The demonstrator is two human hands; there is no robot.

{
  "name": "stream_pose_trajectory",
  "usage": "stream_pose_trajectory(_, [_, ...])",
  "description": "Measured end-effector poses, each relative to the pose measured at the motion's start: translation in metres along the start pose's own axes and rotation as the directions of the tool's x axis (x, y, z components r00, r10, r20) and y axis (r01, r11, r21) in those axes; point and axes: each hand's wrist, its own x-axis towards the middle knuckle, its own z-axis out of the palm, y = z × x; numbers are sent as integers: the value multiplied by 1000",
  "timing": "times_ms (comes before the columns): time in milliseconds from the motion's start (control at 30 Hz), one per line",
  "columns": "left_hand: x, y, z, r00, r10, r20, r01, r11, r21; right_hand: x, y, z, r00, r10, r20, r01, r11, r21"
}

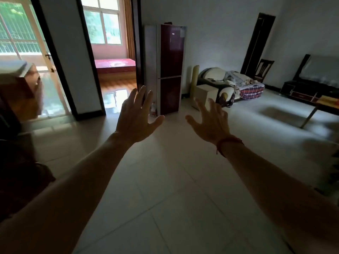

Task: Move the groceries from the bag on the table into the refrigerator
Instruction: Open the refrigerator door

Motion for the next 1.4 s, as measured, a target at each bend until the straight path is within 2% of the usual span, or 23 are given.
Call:
stream_pose_trajectory(533, [196, -82, 174, 998, 54, 17, -53, 998, -33, 241, 54, 118, 998, 55, -23, -56, 997, -46])
stream_pose_trajectory(900, [386, -126, 324, 999, 12, 43, -11, 1000, -13, 463, 136, 200, 1000, 8, 15, -8, 999, -40])
stream_pose_trajectory(1400, [566, -231, 501, 999, -3, 45, 2, 1000, 16, 699, 172, 339, 999, 11, 46, -12, 1000, 16])
